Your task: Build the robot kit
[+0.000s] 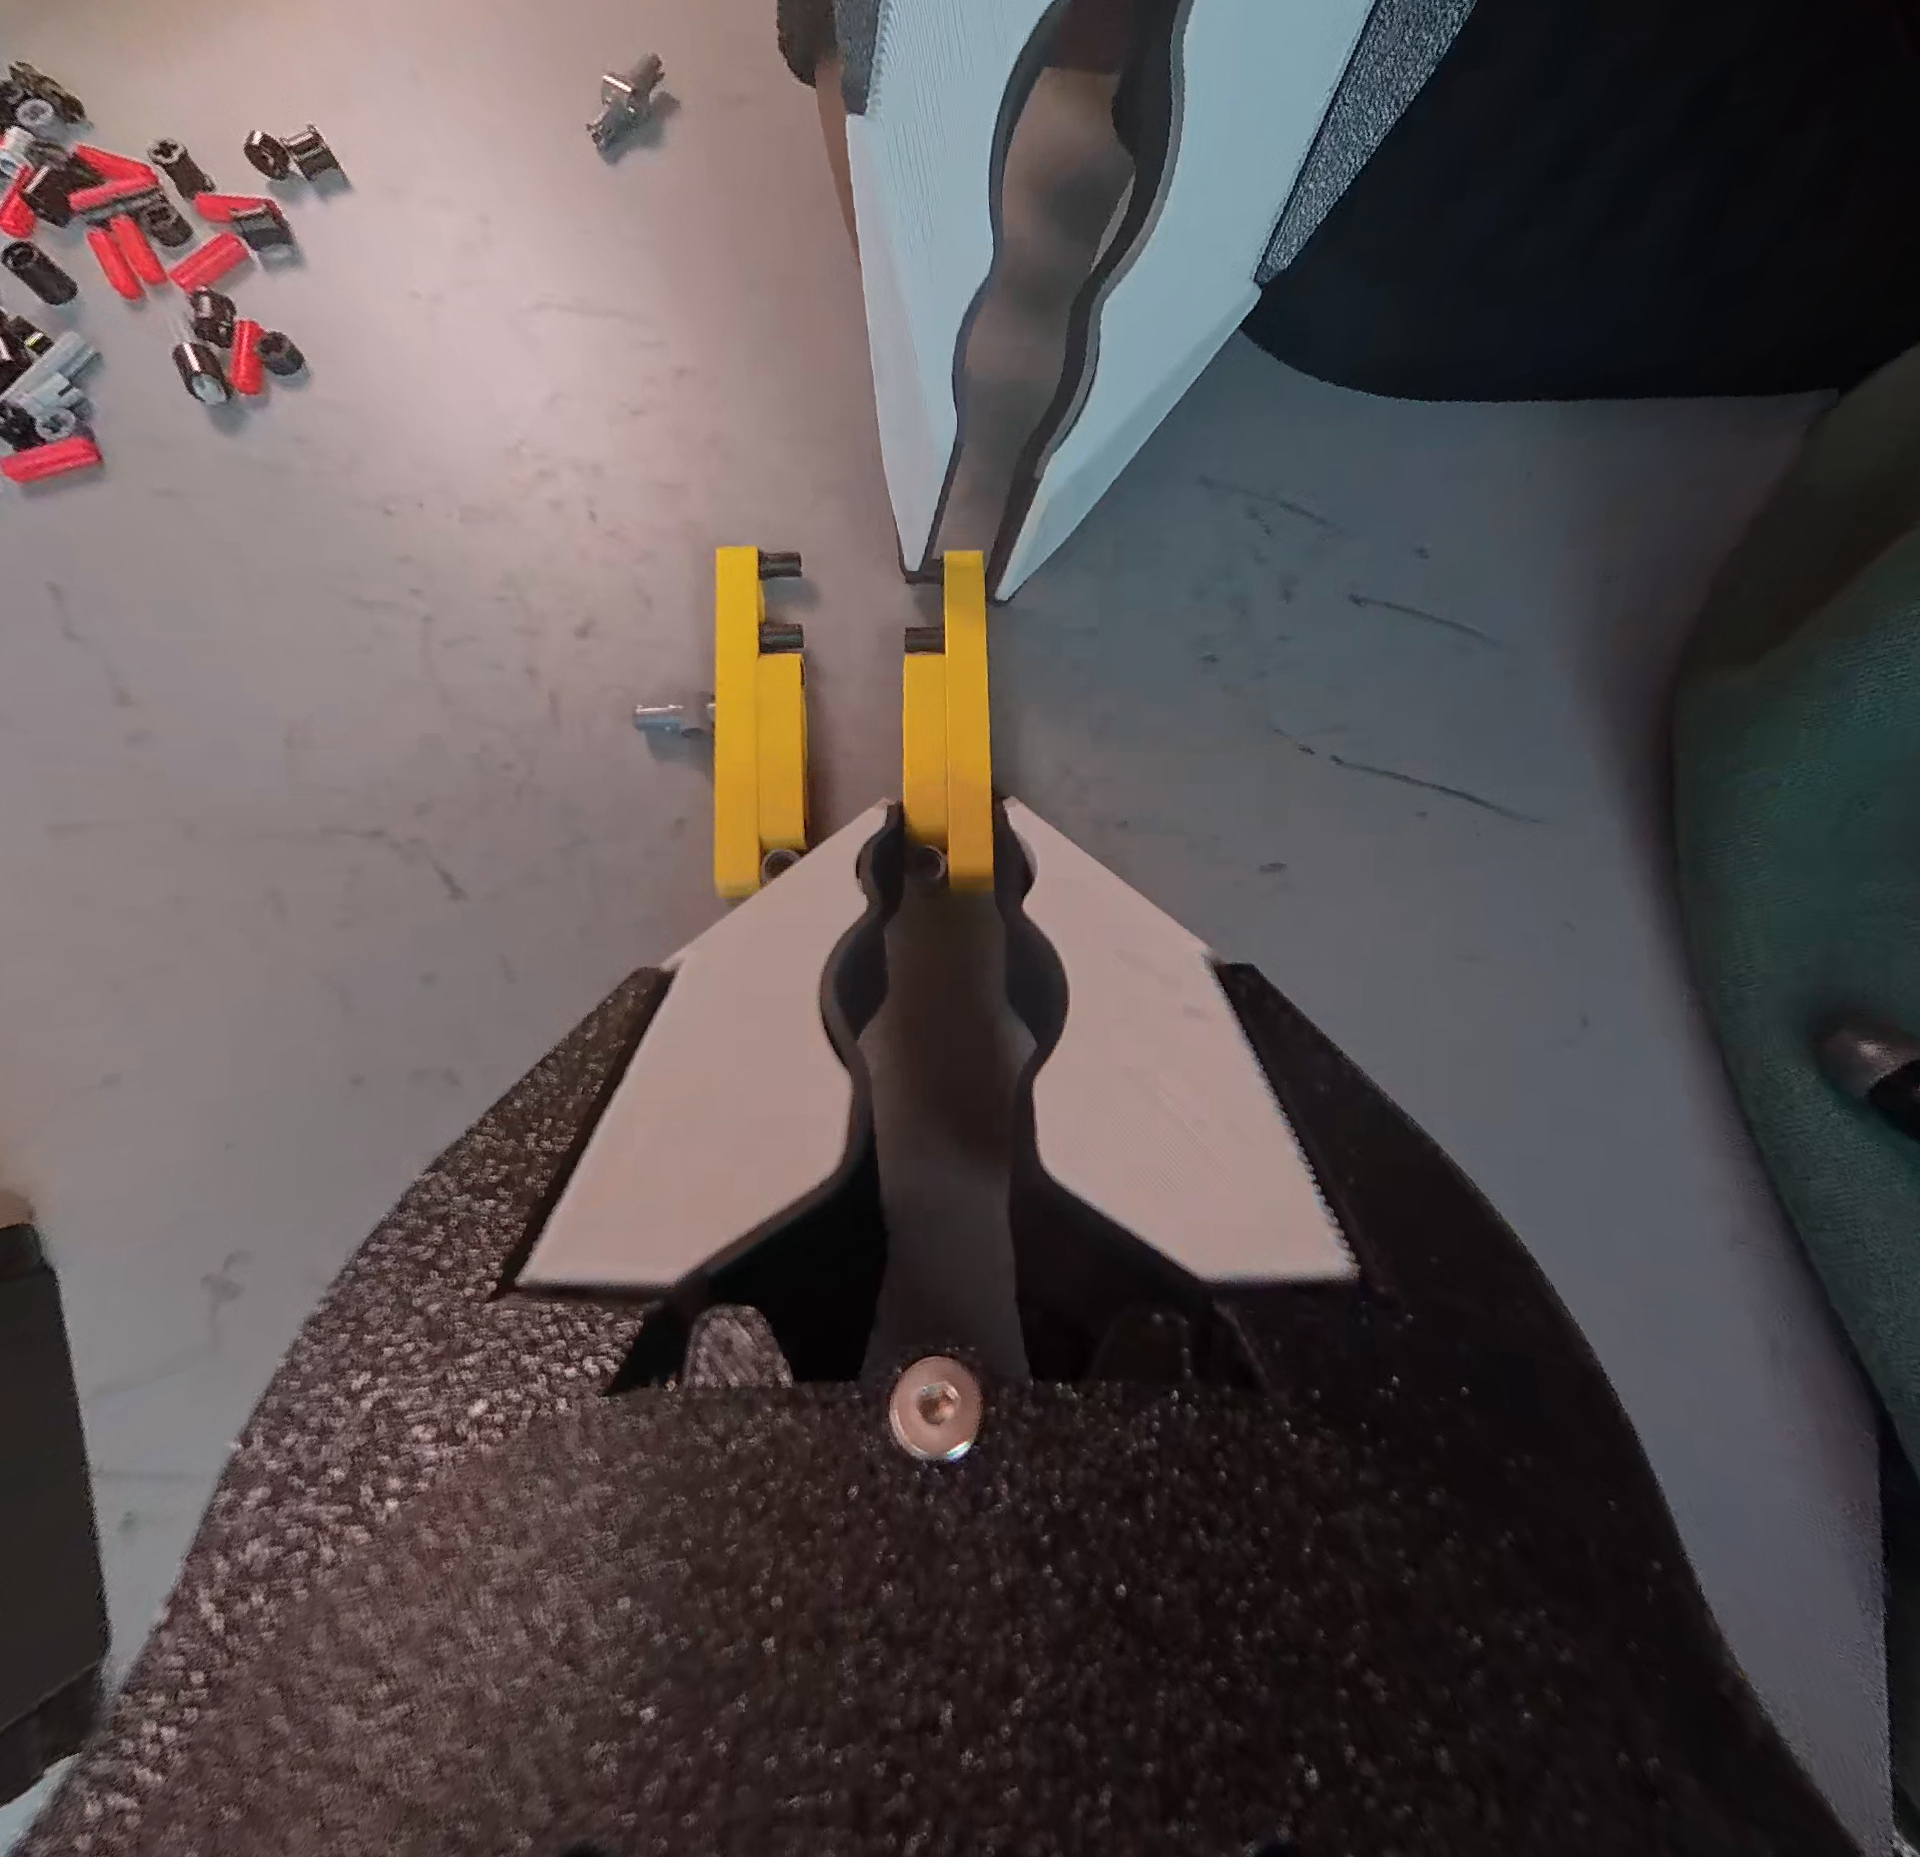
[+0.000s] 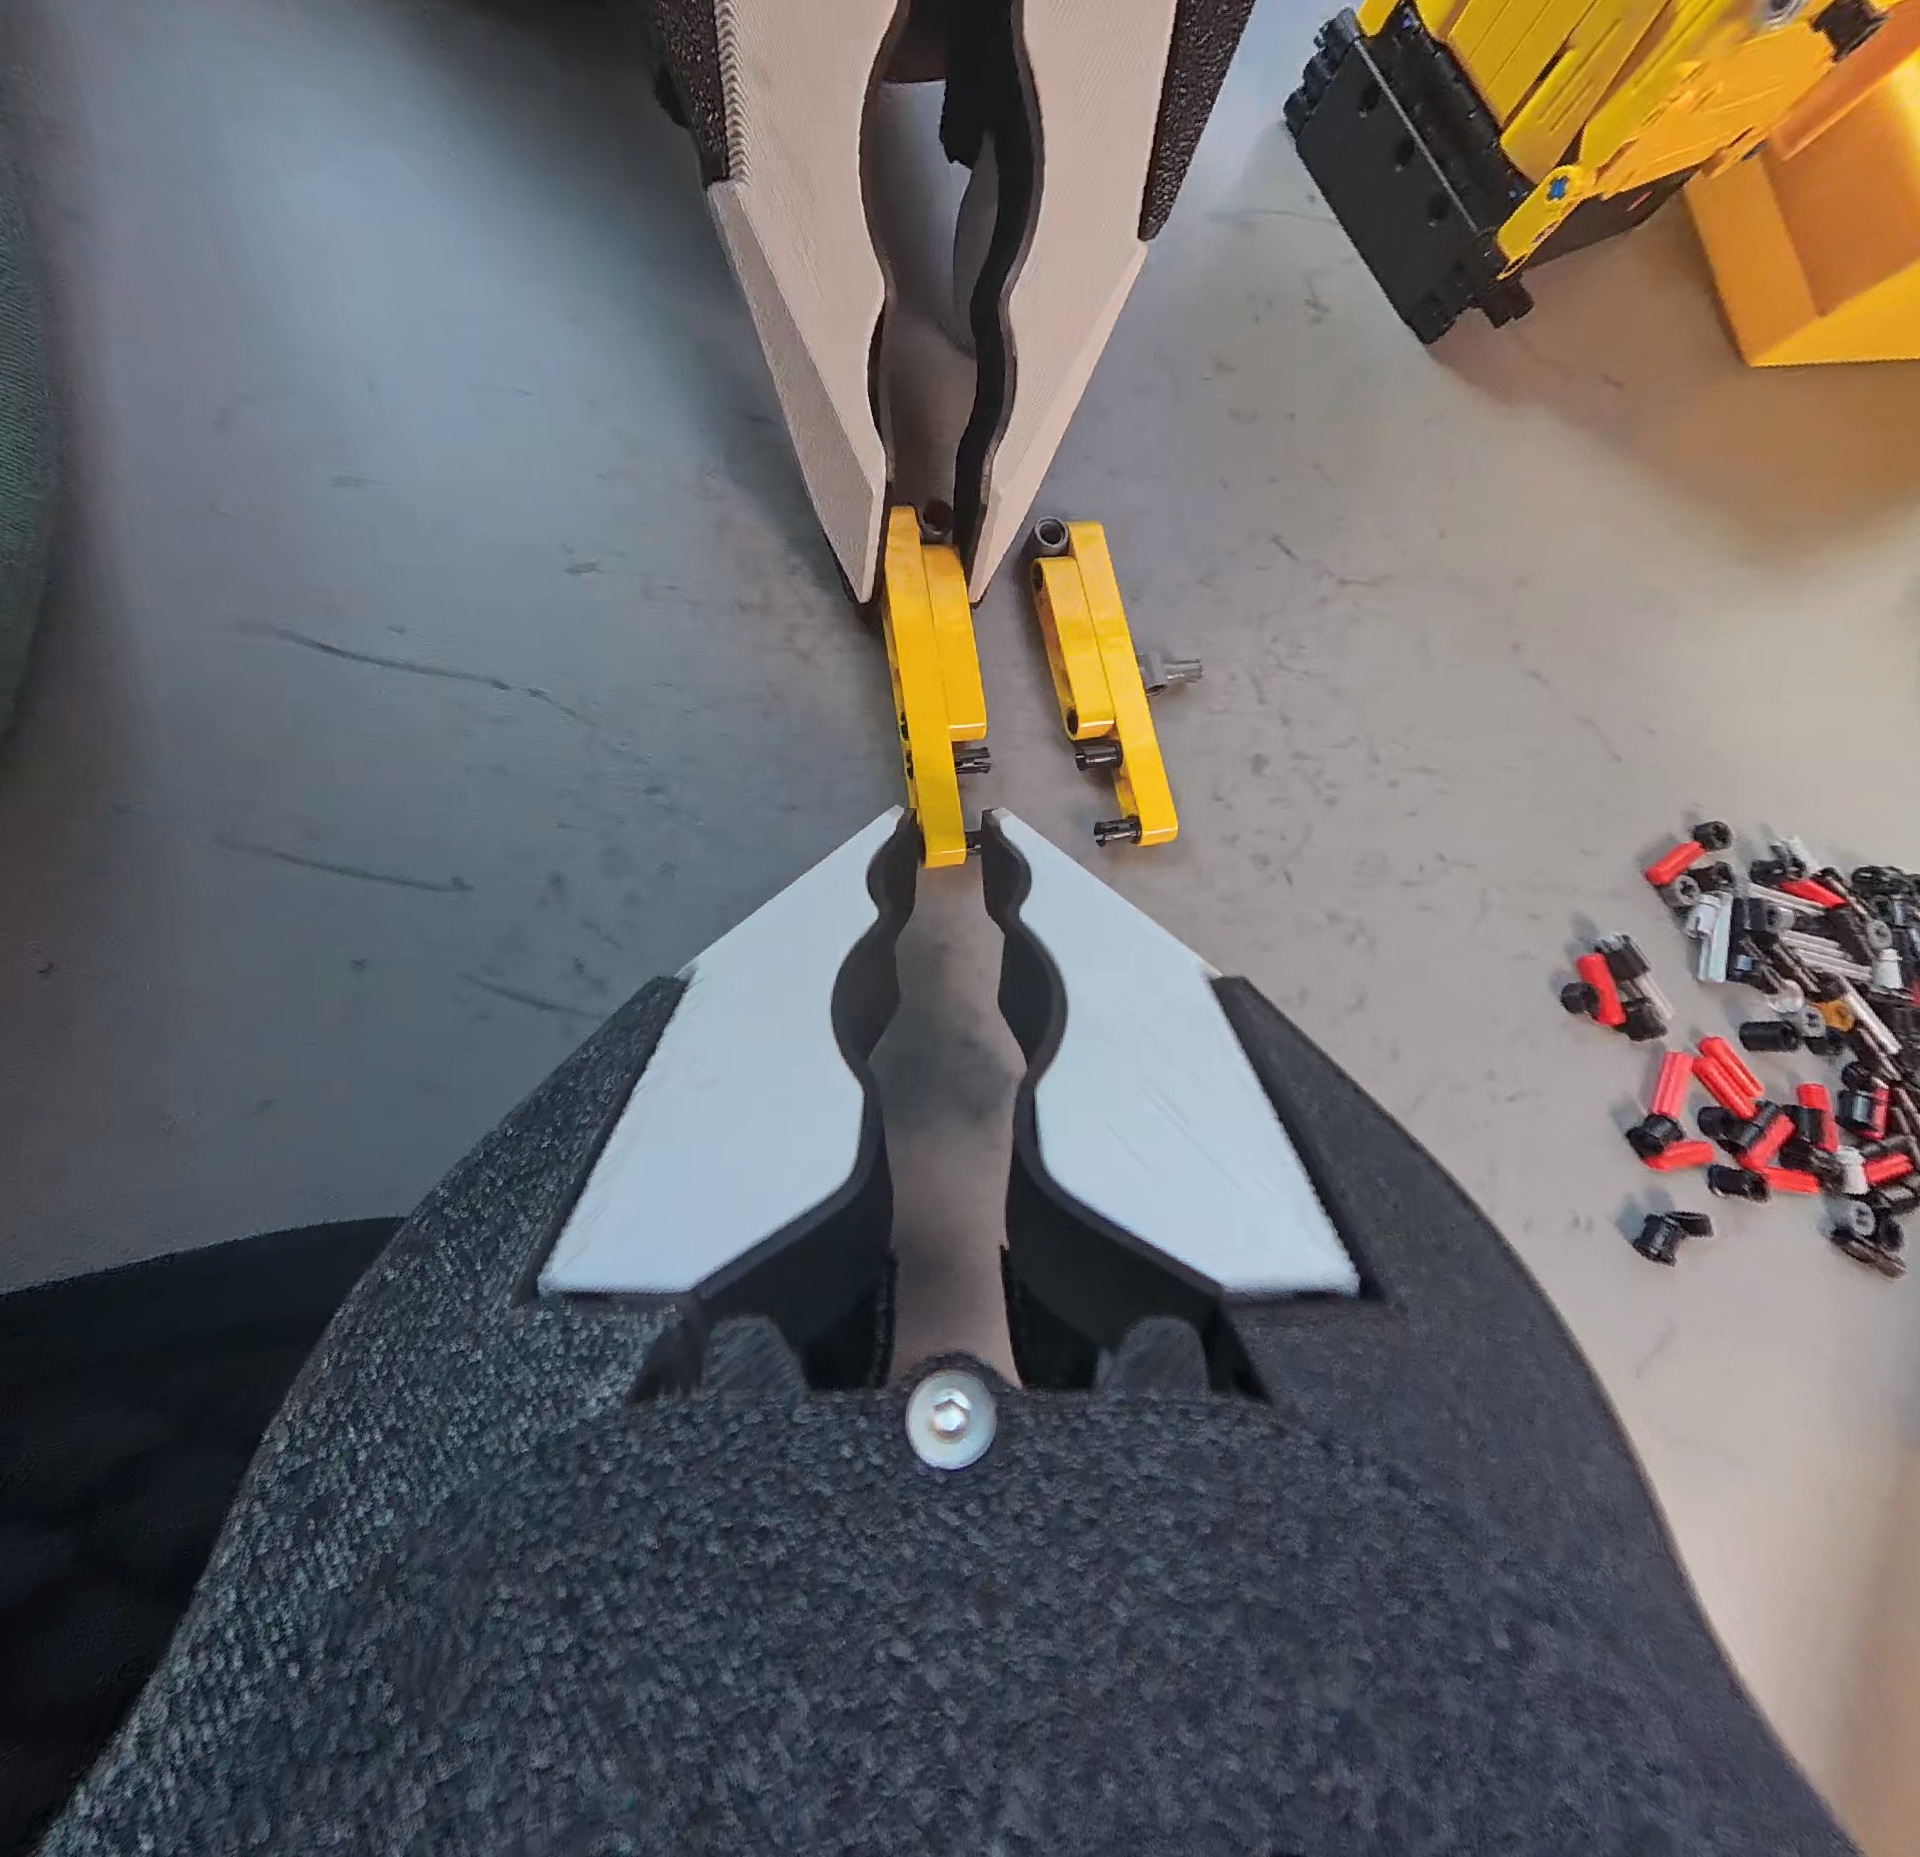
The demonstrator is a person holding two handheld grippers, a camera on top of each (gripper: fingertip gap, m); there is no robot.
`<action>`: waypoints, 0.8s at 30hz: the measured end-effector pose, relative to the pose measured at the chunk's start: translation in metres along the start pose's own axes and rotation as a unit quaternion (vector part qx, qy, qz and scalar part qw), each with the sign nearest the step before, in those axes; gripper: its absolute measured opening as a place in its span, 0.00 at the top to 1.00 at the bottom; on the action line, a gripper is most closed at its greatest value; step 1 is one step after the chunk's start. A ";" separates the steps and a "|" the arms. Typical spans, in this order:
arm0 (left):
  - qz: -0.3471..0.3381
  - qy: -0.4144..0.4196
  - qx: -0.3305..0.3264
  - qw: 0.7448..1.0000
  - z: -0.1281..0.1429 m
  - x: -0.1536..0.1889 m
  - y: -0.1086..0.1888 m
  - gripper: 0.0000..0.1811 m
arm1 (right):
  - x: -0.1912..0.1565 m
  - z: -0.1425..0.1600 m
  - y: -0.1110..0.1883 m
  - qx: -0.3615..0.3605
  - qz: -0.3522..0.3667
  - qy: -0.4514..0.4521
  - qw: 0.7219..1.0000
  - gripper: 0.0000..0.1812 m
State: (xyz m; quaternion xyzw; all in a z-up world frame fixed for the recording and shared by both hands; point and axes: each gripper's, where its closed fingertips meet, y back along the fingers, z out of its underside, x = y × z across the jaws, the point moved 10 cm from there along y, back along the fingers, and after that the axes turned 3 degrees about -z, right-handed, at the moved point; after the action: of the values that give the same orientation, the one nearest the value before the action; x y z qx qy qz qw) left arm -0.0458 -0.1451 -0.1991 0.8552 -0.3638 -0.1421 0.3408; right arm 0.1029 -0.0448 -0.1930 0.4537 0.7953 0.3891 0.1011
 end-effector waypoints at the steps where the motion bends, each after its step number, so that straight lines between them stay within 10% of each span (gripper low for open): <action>1: 0.001 0.001 0.001 1.000 0.000 0.000 0.000 0.91 | 0.001 0.000 0.001 0.001 -0.003 0.000 1.000 0.93; 24: -0.019 -0.008 0.001 1.000 0.000 0.002 -0.001 0.91 | 0.053 0.079 0.070 -0.008 0.170 -0.211 0.963 0.85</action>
State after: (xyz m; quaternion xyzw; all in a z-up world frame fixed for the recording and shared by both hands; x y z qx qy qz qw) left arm -0.0439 -0.1458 -0.1997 0.8611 -0.3507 -0.1549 0.3340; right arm 0.1588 0.0591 -0.1864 0.6527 0.6642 0.3029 0.2026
